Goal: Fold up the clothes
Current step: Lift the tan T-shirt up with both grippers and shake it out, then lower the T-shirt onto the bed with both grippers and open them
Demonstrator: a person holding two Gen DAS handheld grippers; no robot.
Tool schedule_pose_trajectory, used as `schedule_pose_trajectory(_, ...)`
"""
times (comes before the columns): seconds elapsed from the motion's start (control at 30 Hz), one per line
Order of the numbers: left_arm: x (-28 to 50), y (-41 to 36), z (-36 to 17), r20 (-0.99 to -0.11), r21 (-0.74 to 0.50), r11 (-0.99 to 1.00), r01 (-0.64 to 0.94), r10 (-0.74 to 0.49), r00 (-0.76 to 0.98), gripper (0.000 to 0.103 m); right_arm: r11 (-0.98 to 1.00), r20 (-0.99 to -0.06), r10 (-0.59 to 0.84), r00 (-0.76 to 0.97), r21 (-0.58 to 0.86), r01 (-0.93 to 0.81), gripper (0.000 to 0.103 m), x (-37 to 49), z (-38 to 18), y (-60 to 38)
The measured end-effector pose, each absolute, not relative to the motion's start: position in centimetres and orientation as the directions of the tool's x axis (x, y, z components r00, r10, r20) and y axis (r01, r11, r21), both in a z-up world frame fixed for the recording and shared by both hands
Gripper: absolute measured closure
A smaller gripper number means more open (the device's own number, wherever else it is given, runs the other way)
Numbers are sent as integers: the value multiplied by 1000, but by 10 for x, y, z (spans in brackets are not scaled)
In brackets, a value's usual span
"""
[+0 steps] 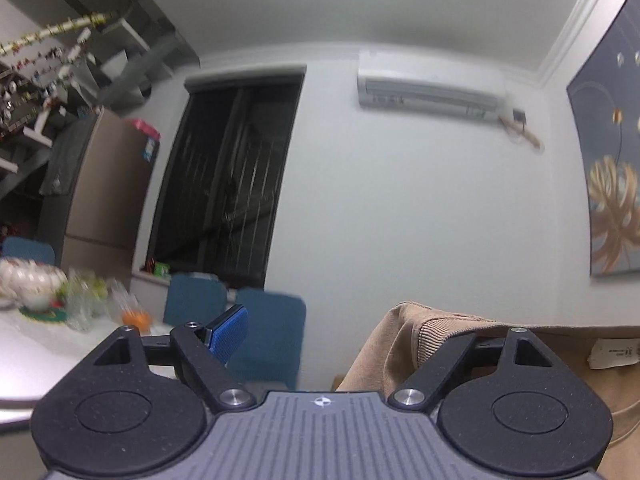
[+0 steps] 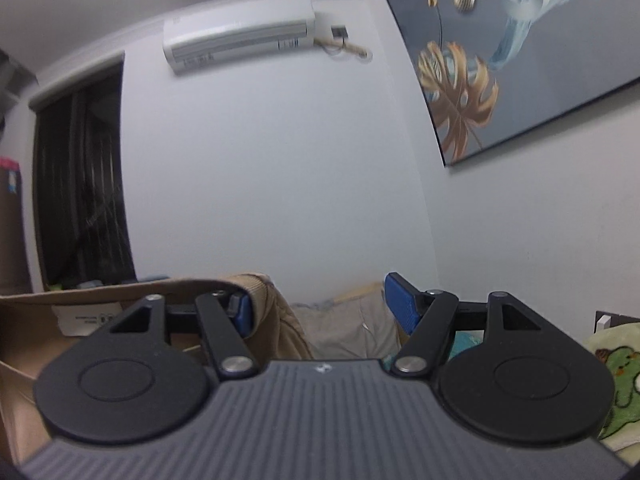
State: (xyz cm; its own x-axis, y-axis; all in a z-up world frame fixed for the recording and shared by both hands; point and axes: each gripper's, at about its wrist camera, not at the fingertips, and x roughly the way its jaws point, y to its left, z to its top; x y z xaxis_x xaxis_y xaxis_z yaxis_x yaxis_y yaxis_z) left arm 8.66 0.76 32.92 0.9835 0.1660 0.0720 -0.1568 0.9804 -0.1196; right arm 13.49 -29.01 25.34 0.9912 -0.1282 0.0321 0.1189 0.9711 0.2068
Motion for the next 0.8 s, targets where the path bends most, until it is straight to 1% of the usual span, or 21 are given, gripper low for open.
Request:
schedule_pose_trajectory(0.13,187,1,251,-22,-131,978,-163,162,987,19,975,-43,-138,990,173,143,34,202,209,-296)
schedule_pose_trajectory(0.23,263,-9,184,-89,-124,978,-169,159,983,19,977,-96,-156,983,132,168,34,268,152,-300)
schedule_pose_trajectory(0.37,361,-28,87,-162,-55,984,-172,161,973,19,977,-175,-165,971,103,185,34,358,65,-311)
schedule_pose_trajectory(0.47,430,-37,9,-248,-13,986,-166,157,956,19,977,-267,-160,950,94,191,34,419,-2,-320)
schedule_pose_trajectory(0.57,483,-43,-67,-349,3,987,-158,149,925,19,976,-357,-160,920,80,201,34,466,-67,-325)
schedule_pose_trajectory(0.67,517,-46,-121,-434,18,991,-135,129,891,19,976,-455,-149,878,75,204,34,496,-117,-333)
schedule_pose_trajectory(0.7,528,-48,-135,-469,43,992,-123,128,874,19,976,-490,-144,860,73,205,34,504,-131,-335)
schedule_pose_trajectory(0.73,539,-51,-147,-513,99,990,-105,141,847,19,976,-524,-137,840,72,204,34,511,-144,-336)
schedule_pose_trajectory(0.8,559,-60,-169,-594,218,975,-49,172,786,20,987,-595,-81,800,64,148,34,519,-158,-332)
